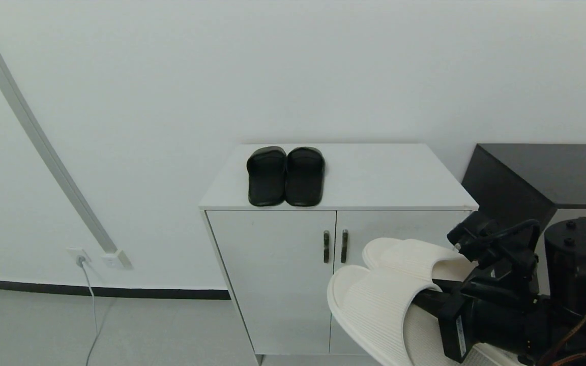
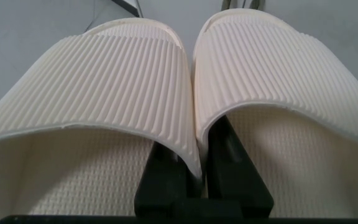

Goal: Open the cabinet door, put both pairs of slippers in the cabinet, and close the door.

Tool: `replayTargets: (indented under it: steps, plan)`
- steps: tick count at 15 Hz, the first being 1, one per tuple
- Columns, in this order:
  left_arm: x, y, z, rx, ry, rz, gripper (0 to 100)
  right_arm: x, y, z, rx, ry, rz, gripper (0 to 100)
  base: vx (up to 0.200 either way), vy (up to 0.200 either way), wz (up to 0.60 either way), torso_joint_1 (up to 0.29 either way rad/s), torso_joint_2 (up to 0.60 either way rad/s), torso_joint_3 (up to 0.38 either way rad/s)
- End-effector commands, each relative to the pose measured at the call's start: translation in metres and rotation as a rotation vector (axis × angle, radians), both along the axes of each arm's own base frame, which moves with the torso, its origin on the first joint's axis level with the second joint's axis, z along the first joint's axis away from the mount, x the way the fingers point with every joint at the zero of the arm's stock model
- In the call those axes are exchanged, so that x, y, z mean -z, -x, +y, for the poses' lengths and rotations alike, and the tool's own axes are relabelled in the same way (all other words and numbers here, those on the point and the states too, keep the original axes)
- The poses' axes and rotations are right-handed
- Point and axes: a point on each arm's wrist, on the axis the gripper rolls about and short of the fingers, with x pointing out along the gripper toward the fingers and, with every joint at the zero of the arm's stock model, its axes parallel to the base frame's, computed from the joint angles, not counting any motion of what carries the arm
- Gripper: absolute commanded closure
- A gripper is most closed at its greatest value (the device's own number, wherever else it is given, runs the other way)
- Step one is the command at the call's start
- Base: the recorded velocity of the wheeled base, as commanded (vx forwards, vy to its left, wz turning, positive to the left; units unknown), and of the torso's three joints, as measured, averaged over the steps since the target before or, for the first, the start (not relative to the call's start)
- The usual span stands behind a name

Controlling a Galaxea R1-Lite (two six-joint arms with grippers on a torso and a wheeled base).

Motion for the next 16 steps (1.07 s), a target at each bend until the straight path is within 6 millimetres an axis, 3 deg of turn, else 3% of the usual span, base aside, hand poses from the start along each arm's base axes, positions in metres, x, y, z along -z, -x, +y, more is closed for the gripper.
replayTargets:
  steps: [1, 16]
  plan:
    - [0.0003, -0.0002, 0.0000, -0.001, 0.000, 0.001, 0, 0.0019, -0.0011, 0.0013, -0.001, 0.006, 0.006, 100, 0.000, 0.000, 0.00, -0.232, 0.56, 0.330]
    - [-0.0001, 0.0000, 0.0000, 0.000, 0.000, -0.001, 0, 0.0063, -0.0014, 0.0022, -0.002, 0.017, 0.016, 100, 0.000, 0.000, 0.00, -0.186, 0.51, 0.325]
